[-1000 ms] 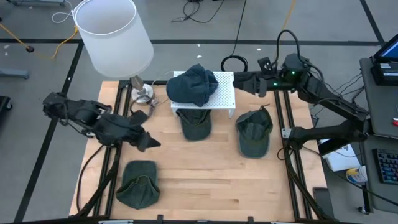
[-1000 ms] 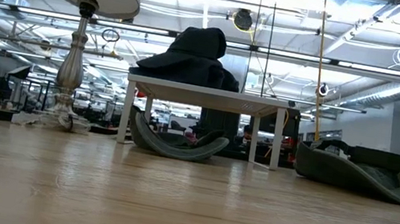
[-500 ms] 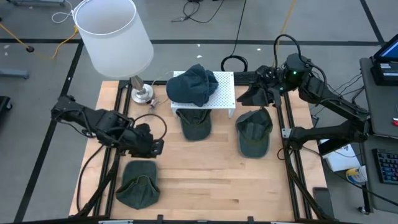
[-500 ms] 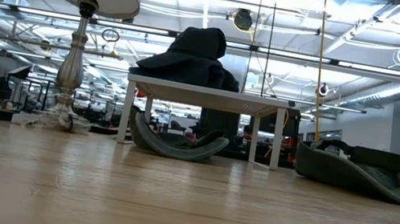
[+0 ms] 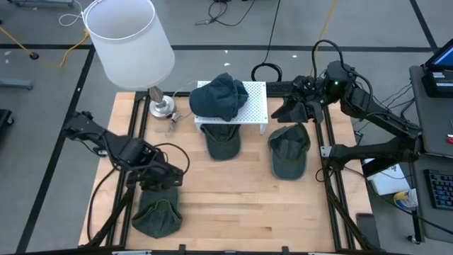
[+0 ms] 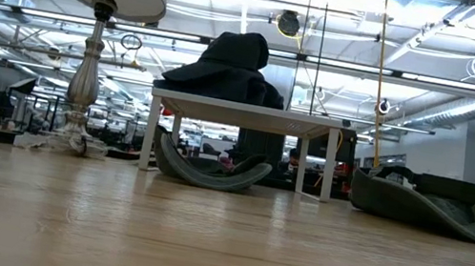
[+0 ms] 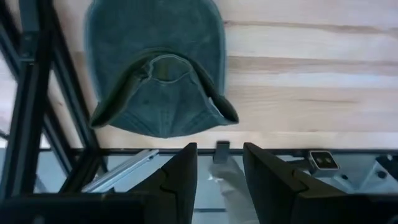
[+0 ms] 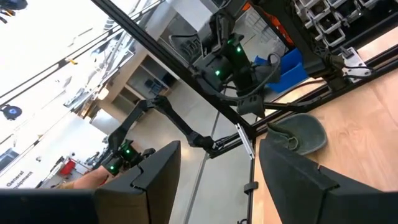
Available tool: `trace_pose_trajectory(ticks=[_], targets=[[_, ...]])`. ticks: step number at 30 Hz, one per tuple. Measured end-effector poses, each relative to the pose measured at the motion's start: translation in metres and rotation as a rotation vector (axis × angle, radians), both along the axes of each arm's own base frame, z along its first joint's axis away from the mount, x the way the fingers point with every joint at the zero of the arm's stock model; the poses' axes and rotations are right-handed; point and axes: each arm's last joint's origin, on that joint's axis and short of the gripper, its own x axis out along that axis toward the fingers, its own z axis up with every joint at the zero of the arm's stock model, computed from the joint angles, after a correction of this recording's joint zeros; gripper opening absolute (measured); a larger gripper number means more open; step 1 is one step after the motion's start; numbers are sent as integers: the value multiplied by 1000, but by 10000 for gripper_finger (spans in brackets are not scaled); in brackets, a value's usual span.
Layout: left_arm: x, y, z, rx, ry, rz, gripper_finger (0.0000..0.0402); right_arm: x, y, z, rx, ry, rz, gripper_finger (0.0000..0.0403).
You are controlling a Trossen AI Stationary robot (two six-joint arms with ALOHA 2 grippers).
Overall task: Pick & Place hat
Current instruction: Put the left black cap on the shelf
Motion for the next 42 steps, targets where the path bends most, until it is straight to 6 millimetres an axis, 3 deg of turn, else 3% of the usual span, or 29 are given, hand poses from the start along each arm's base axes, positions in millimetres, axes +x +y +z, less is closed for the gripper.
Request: trace_pose_trajectory(ticks=[10, 20, 24, 42], targets=[[0, -2, -1, 21, -8, 30, 143, 0, 0, 0, -30, -15, 0, 212], [20, -9, -20, -16, 87, -14, 261, 0, 0, 0, -30, -16, 0, 212], [35, -14, -39, 17, 161, -20, 278, 0, 0, 0, -30, -15, -1, 212], [92, -42, -140, 138, 334, -111, 280, 0, 0, 0, -33, -17, -2, 212]])
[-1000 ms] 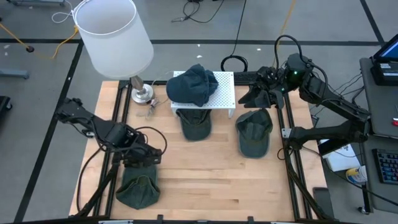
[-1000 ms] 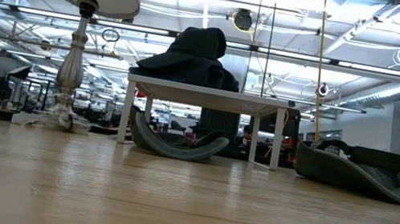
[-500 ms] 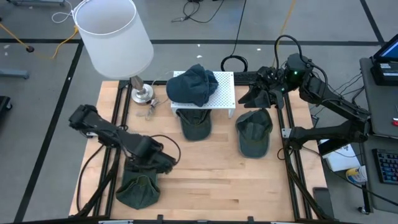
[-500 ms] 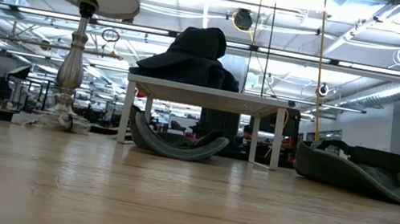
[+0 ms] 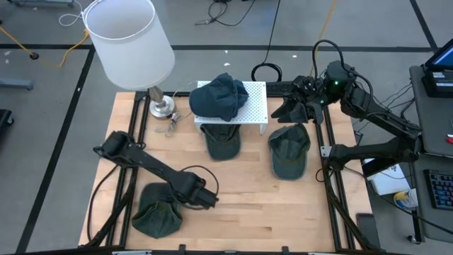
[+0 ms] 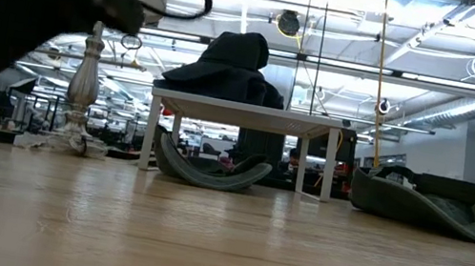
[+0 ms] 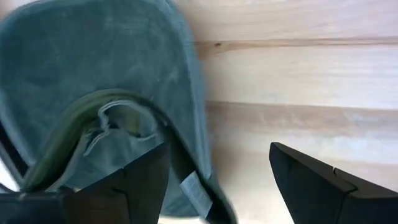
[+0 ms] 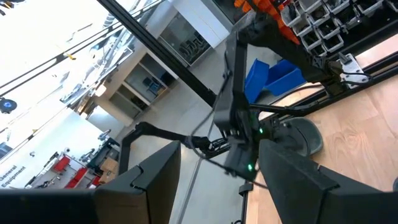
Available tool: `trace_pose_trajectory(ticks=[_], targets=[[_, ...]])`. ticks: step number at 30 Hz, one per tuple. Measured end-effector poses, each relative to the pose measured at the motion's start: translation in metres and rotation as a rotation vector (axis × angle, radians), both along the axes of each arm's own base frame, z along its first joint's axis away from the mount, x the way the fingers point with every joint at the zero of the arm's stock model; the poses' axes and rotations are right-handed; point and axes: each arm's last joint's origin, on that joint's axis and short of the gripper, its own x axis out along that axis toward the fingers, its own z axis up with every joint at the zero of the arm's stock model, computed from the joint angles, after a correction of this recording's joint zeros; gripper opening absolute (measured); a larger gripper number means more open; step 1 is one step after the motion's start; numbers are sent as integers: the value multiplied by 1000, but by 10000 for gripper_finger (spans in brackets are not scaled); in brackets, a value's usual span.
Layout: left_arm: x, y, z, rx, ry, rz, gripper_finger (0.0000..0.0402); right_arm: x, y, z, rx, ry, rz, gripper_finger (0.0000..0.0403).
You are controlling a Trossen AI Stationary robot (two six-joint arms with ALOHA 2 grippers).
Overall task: Pick & Place hat
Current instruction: Put the left black cap on the shelf
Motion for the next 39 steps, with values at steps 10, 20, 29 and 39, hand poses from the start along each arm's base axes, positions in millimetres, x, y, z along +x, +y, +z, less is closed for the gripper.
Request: trace_pose_trajectory(ticks=[10, 20, 29, 39], targets=[[3, -13, -39, 69, 118, -4, 280, 0, 0, -1, 5, 8, 2, 212], [1, -16, -41, 55, 140, -9, 202, 0, 0, -1, 7, 9, 2, 212], [1, -16, -41, 40, 141, -34, 52, 0, 0, -1, 7, 9, 3, 212], [0, -16, -25, -45, 82, -101, 15, 0, 0, -3, 46, 44, 3, 212]])
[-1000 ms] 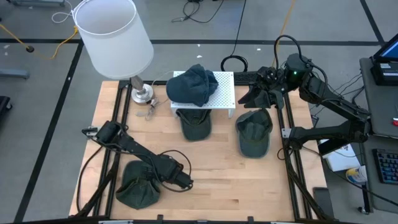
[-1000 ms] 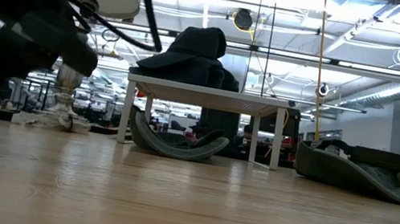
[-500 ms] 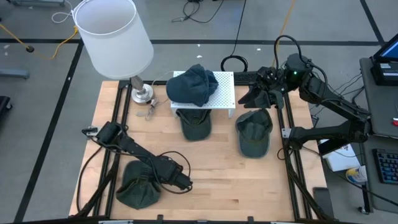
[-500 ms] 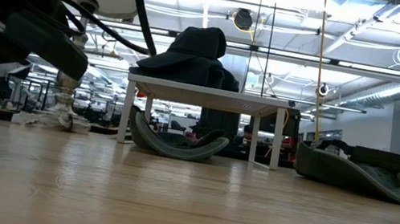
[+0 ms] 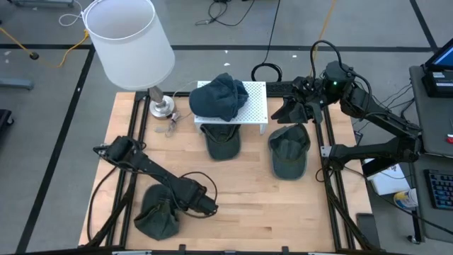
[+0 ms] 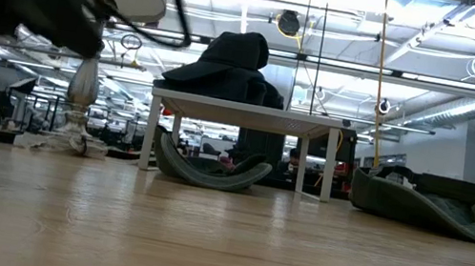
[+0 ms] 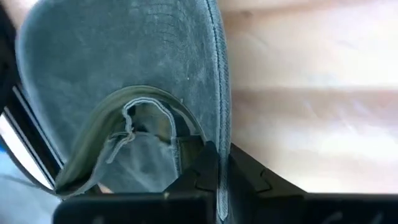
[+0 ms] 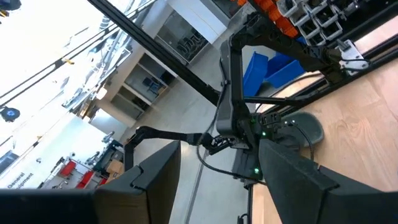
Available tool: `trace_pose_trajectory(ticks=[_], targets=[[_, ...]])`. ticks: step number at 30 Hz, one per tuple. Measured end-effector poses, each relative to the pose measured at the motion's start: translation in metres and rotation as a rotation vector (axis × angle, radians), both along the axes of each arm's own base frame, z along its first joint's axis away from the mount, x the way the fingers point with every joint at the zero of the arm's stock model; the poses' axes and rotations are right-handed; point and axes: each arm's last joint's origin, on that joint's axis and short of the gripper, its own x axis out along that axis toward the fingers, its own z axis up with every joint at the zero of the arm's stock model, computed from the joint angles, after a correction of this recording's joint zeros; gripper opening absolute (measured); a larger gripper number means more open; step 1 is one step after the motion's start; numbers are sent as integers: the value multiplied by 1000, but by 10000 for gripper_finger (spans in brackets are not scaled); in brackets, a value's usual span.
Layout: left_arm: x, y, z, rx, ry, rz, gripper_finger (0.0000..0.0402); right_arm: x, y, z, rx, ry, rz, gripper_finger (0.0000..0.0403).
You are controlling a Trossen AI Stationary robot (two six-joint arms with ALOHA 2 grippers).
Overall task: Pick & Place hat
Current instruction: Put the left black cap on the shelf
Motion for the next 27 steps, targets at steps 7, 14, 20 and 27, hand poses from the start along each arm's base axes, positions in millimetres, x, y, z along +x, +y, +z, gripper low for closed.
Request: trace_pose_trajectory(ticks=[7, 14, 20, 27], targets=[[-10, 6, 54, -89, -195, -79, 12, 0, 0, 0, -110, -55, 6, 212], [-29, 18, 116, -217, -519, -229, 10, 0, 0, 0, -231, -116, 12, 212], [-47, 37, 161, -339, -776, -366, 9, 0, 0, 0, -252, -125, 5, 212], [-59, 54, 196, -590, -1027, -558, 9, 7, 10, -1, -252, -105, -60, 212]])
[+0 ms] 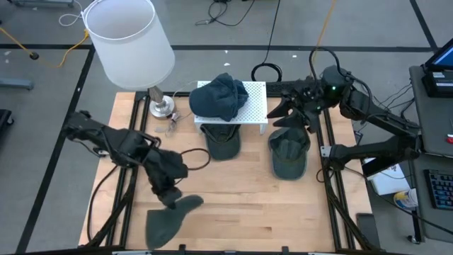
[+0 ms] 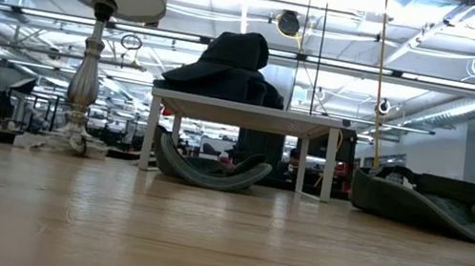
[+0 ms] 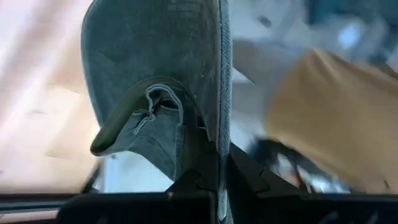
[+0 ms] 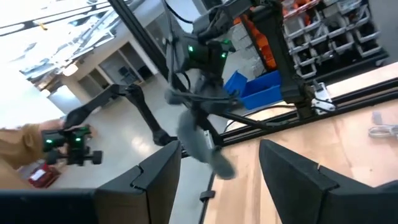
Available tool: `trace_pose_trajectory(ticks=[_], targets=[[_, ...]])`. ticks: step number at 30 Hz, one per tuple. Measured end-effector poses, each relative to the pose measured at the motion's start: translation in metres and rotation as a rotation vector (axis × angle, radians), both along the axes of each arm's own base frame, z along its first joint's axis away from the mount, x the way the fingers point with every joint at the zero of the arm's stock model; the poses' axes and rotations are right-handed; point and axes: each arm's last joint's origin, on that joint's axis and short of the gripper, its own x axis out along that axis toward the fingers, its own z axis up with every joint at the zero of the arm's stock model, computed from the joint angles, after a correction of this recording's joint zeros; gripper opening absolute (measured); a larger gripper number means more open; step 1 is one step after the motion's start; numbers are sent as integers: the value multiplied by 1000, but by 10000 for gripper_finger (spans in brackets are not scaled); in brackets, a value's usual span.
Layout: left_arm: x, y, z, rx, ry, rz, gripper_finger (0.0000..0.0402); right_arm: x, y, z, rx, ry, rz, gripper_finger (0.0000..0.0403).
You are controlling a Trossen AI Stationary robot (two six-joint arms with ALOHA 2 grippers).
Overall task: Pick & Place hat
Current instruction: Put the left black cap on the shelf
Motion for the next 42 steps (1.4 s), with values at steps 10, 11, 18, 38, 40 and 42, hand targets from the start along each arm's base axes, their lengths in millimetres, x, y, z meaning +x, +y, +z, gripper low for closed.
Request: trace_pose_trajectory(ticks=[10, 11, 18, 38, 40, 42], targets=[[5, 15, 16, -249, -187, -262, 8, 34, 38, -5, 137, 47, -43, 212], [7, 17, 18, -270, -206, -278, 9, 38, 43, -6, 151, 43, -25, 212], [18, 32, 31, -373, -355, -313, 9, 65, 78, -14, 195, 37, 0, 212], [38, 83, 55, -439, -530, -159, 8, 91, 151, -46, 180, 159, -50, 212], [38, 86, 55, -441, -531, -145, 8, 96, 153, -49, 179, 159, -47, 212], [39, 89, 55, -439, -530, -135, 8, 99, 157, -50, 175, 137, -36, 212]])
